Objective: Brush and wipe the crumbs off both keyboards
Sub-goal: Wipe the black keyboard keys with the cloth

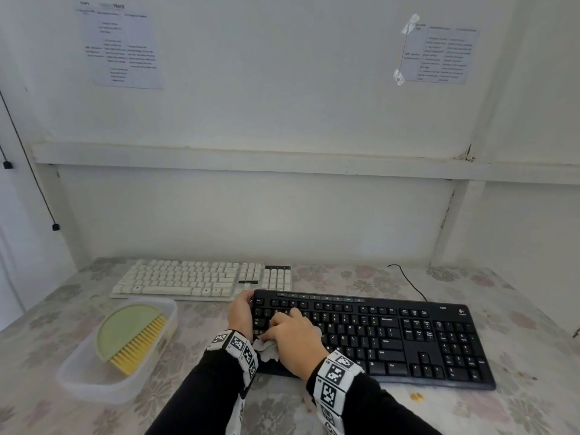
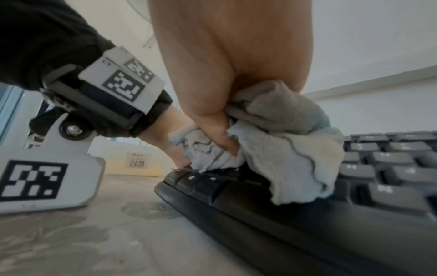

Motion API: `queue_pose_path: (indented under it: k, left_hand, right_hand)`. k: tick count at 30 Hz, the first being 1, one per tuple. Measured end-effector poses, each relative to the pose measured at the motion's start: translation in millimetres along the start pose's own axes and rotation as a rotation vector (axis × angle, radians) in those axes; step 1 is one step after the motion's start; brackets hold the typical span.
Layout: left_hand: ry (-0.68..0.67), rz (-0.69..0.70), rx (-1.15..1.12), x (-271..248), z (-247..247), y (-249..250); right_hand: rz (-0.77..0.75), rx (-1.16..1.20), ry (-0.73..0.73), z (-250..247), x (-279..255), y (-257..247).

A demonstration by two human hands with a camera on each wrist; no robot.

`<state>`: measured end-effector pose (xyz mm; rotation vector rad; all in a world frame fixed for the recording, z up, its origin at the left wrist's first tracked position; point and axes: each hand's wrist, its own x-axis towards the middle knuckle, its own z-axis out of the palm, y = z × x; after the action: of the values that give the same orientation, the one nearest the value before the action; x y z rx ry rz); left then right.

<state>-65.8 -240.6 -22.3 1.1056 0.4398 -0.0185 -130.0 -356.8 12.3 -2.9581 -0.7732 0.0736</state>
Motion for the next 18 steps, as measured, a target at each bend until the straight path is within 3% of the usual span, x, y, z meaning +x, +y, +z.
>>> queue_pose_path:
  k: [10, 18]
  left_hand:
    - [-0.043, 0.010, 0.003, -4.1, -0.3, 1.3]
    - [-0.065, 0.048, -0.002, -4.4, 1.8, -1.0]
  right_hand:
    - [0.196, 0.109, 0.029, -6.2, -33.8, 52.2]
    - [0.501, 0.256, 0.036, -8.0, -65.9, 107.5]
